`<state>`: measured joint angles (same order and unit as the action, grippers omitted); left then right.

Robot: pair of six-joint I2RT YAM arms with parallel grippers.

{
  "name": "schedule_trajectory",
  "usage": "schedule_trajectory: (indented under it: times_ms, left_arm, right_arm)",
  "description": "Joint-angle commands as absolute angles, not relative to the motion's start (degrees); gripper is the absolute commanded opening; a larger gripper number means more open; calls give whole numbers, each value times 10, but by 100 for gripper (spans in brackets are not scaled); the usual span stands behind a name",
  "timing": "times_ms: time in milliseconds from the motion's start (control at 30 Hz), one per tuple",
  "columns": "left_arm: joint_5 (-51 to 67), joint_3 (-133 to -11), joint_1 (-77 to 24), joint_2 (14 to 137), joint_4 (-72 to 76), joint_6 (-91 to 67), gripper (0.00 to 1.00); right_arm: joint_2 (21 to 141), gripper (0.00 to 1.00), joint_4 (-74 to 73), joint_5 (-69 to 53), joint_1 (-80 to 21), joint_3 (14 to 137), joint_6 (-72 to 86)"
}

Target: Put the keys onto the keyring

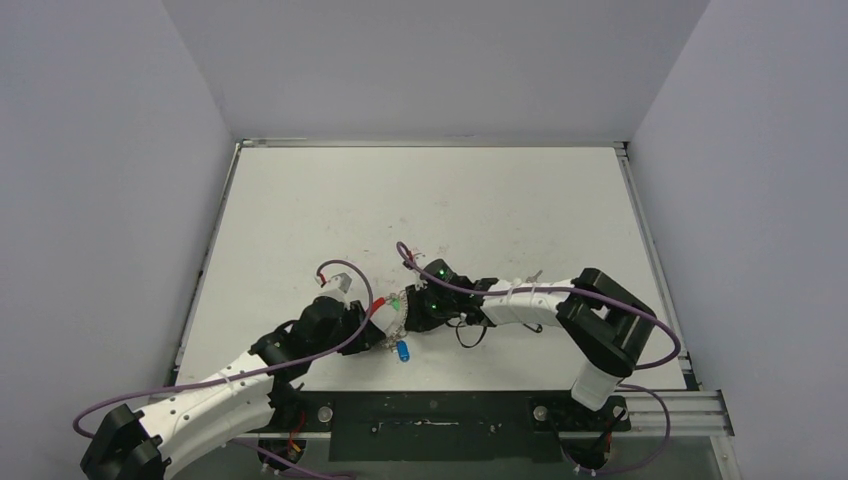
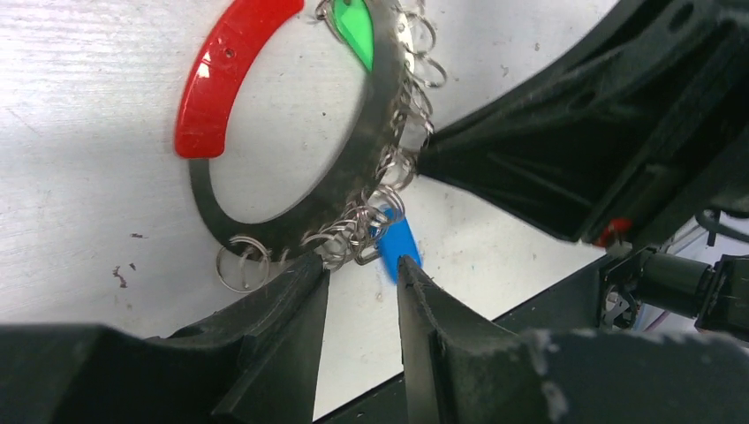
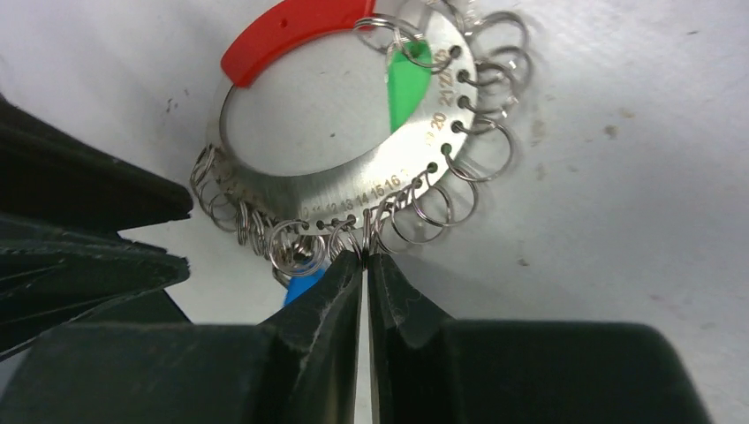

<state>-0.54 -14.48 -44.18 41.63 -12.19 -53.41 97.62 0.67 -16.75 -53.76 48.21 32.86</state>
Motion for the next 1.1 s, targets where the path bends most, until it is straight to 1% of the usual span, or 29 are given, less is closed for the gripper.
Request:
schedule_trajectory:
  times_ms: [0,167,233,267,367,400,433,533,633,700,900,1000,1067]
  left_arm:
    - [-17,-165,-432,410,-149,-522,33]
    - [-35,-207,-409,424,-253,-520,34]
    - [-42,-225,-397,436,-291,-521,36]
    - [-45,-233,-391,443,-304,-520,38]
    - [-49,-242,-374,468,-326,-524,42]
    - [-47,-242,-367,478,-328,-526,44]
    - [-44,-241,-362,488,-327,-528,46]
    - [-30,-236,-346,524,-317,-526,48]
    - [-11,-230,-337,550,-286,-517,47]
    - [0,-227,-333,562,-257,-512,46]
    - [16,-229,-325,585,-223,-489,40]
    - [19,-236,-320,597,-217,-473,36]
    - [27,-242,-318,606,-204,-464,33]
  right_arm:
    - [958,7,51,-178,-567,471,355]
    - [931,5,104,-217,-583,446,395]
    - [907,8,121,-216,-580,435,401]
    - [895,14,119,-210,-576,433,398]
    - [866,36,85,-183,-550,437,380]
    - [862,45,74,-179,-537,442,374]
    - [863,51,63,-177,-526,448,369]
    - [882,55,21,-172,-505,477,345]
    - [914,55,2,-169,-502,500,332]
    - [935,52,13,-180,-503,501,338]
    - [962,25,61,-199,-523,474,371]
    - [954,16,67,-195,-544,460,380]
    - [947,12,70,-195,-556,451,387]
